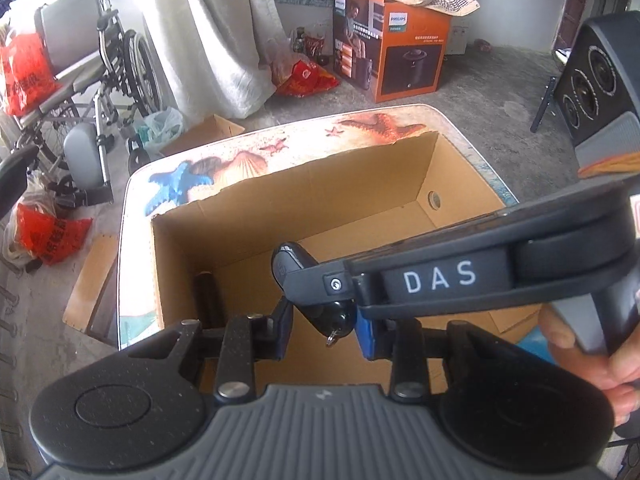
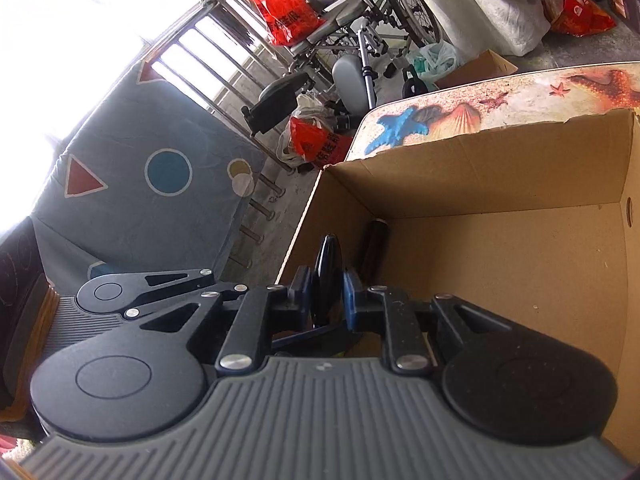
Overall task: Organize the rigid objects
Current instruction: 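Carry the key fob into the box and open the right gripper, then withdraw the right gripper from the box, then lower the right gripper onto the pink dish rim and grasp it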
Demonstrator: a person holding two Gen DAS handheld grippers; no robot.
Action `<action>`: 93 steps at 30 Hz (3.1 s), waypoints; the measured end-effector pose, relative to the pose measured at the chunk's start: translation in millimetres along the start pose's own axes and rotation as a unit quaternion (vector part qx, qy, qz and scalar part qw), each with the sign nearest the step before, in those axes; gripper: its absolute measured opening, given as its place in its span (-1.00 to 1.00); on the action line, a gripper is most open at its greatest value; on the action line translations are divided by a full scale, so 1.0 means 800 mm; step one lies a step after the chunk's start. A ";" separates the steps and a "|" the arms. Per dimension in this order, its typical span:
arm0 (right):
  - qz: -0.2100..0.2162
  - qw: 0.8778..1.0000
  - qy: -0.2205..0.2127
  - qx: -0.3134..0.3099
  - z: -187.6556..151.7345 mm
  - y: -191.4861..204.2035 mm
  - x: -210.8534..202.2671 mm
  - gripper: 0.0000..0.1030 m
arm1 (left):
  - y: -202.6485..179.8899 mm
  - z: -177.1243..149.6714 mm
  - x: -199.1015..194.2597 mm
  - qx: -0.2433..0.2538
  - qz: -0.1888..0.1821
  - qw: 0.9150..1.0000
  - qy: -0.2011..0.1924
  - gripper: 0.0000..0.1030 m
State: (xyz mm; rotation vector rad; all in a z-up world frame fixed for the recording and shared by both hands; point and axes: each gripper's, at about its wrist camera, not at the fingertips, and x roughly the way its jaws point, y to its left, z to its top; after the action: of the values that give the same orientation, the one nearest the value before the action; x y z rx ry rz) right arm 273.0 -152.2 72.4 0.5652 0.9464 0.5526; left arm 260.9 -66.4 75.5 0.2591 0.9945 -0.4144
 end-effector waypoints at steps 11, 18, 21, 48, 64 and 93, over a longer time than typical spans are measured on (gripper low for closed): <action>-0.004 0.991 0.101 0.093 0.053 -0.076 0.139 -0.67 | 0.065 0.034 0.113 -0.043 0.022 0.994 0.096 -0.35; -0.013 0.983 0.126 0.134 0.054 -0.109 0.183 -0.66 | 0.064 0.037 0.129 -0.027 0.039 0.994 0.101 -0.18; -0.014 0.982 0.127 0.139 0.050 -0.109 0.179 -0.62 | 0.059 0.038 0.117 -0.022 0.041 0.995 0.087 -0.09; -0.044 0.994 -0.091 -0.049 -0.263 -0.043 -0.154 -0.31 | -0.091 -0.225 -0.061 0.009 -0.068 0.996 -0.058 0.60; -0.133 0.987 -0.016 -0.092 -0.318 -0.040 -0.028 -0.53 | -0.159 -0.262 0.017 0.081 0.021 0.996 -0.027 0.43; -0.117 0.991 -0.038 -0.051 -0.318 -0.074 -0.060 -0.63 | -0.192 -0.250 0.034 0.116 0.047 0.992 -0.024 0.43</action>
State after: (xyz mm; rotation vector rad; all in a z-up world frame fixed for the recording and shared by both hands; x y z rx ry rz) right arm 42.3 -175.6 -56.9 0.3747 0.8932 0.3646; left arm 53.3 -130.4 -55.9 0.5021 0.8836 -0.4493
